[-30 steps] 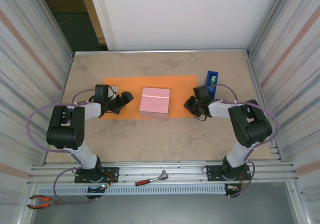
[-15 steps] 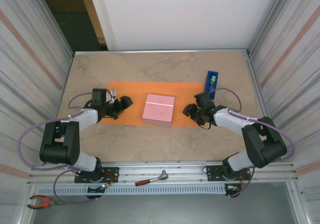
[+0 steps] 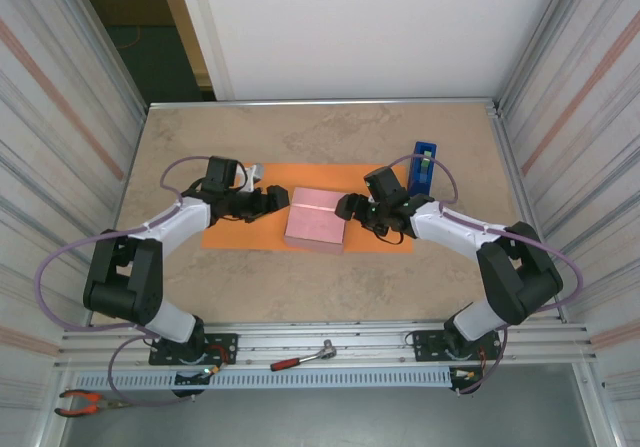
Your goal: Wrap the gift box in paper
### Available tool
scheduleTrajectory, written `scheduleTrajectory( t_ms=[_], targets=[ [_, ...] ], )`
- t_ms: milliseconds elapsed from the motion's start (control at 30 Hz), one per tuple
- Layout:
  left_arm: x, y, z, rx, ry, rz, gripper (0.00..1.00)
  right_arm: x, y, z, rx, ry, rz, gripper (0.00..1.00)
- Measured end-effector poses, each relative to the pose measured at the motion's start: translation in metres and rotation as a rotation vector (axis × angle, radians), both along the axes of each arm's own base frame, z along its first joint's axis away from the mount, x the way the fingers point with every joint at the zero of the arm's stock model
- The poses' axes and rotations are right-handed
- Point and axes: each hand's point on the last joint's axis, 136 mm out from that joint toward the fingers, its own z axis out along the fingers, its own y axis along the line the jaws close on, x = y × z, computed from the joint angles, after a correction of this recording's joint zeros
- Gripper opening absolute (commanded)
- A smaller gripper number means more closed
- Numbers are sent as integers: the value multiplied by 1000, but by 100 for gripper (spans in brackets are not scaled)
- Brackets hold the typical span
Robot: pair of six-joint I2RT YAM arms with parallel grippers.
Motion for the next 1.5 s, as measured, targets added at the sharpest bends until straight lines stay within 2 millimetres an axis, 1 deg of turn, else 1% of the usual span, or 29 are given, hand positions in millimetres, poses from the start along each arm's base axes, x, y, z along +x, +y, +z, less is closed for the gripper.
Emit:
scheduleTrajectory(
  t_ms=[133,267,400,500,633,733,867,967,1067,1233,1300,1433,1500],
  targets=[
    [-5,-7,-10,15,29,-31,81,-4,5,-9,-3,26,16,77],
    [-10,-18,-21,22,57,-71,74,-4,11,-14,12,37,32,70],
    [-17,-27,-30,15,91,-103,67,-1,19,-11,35,31,47,65],
    [-18,-30,-30,1,97,-115,61,-1,23,-11,47,31,59,58],
    [-16,-32,-26,-17,88,-118,57,1,30,-7,68,36,61,47],
    [-11,-31,-22,-18,75,-110,56,8,31,-1,77,25,51,44],
    [0,-30,-12,-18,51,-93,56,23,33,10,77,1,32,42],
    [12,-28,-4,-11,31,-75,56,36,36,17,75,-18,16,42],
    [25,-24,-3,-6,23,-53,56,50,39,20,73,-27,5,42],
    [37,-17,-9,0,35,-30,56,70,46,14,69,-23,-6,41],
    [42,-14,-13,2,44,-20,57,75,48,9,66,-17,-6,41],
    [46,-9,-20,7,56,-9,57,77,52,-1,67,0,-1,40],
    [47,-8,-21,11,56,-4,58,78,53,-2,73,1,1,41]
  ],
)
